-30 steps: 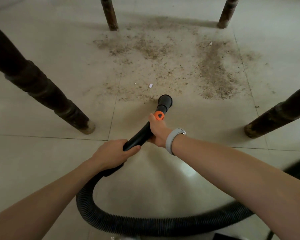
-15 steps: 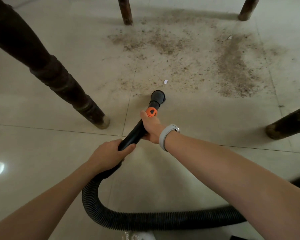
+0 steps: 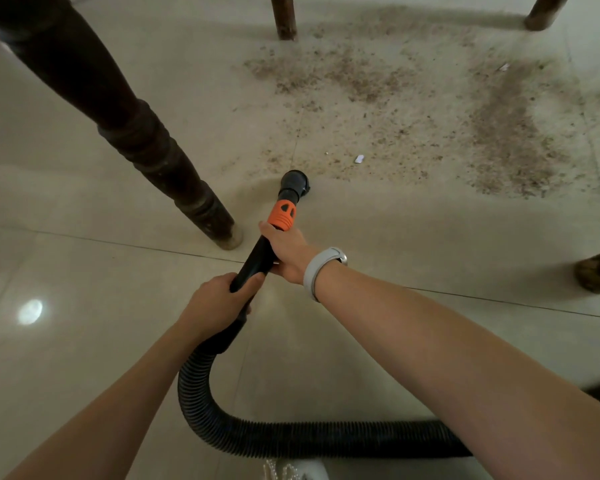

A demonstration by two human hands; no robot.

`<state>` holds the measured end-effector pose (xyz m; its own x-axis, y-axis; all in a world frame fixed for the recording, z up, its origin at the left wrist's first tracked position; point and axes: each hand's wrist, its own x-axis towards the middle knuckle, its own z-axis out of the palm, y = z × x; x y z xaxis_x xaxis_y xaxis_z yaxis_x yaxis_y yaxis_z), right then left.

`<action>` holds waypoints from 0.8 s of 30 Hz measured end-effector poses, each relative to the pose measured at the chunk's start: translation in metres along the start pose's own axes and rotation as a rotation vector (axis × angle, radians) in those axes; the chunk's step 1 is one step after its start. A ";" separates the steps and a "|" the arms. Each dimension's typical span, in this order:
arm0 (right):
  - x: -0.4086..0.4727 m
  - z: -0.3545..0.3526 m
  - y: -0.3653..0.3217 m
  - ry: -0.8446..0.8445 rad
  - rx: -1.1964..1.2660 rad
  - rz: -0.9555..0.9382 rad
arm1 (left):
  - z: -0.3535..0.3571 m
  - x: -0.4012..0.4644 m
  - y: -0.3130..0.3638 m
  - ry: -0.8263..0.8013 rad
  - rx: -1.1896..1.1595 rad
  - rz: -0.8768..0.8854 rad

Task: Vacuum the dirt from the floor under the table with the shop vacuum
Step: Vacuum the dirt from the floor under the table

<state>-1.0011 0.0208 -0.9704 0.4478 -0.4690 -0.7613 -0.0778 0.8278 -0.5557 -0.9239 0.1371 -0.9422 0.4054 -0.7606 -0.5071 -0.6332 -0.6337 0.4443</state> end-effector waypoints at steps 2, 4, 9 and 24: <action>0.002 0.005 0.000 -0.011 0.000 -0.001 | -0.001 0.000 -0.002 0.014 -0.029 -0.019; 0.005 0.009 0.000 -0.023 0.003 -0.004 | -0.002 0.000 -0.002 0.028 -0.050 -0.035; 0.007 0.017 -0.004 -0.091 0.038 0.007 | -0.007 0.003 0.007 0.132 -0.118 -0.107; -0.007 -0.015 -0.031 -0.065 -0.553 -0.159 | 0.073 0.006 0.068 0.181 -0.775 -0.322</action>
<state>-1.0150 -0.0062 -0.9530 0.5445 -0.5404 -0.6415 -0.4512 0.4561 -0.7671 -1.0130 0.0997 -0.9688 0.6290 -0.4957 -0.5988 0.1336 -0.6899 0.7115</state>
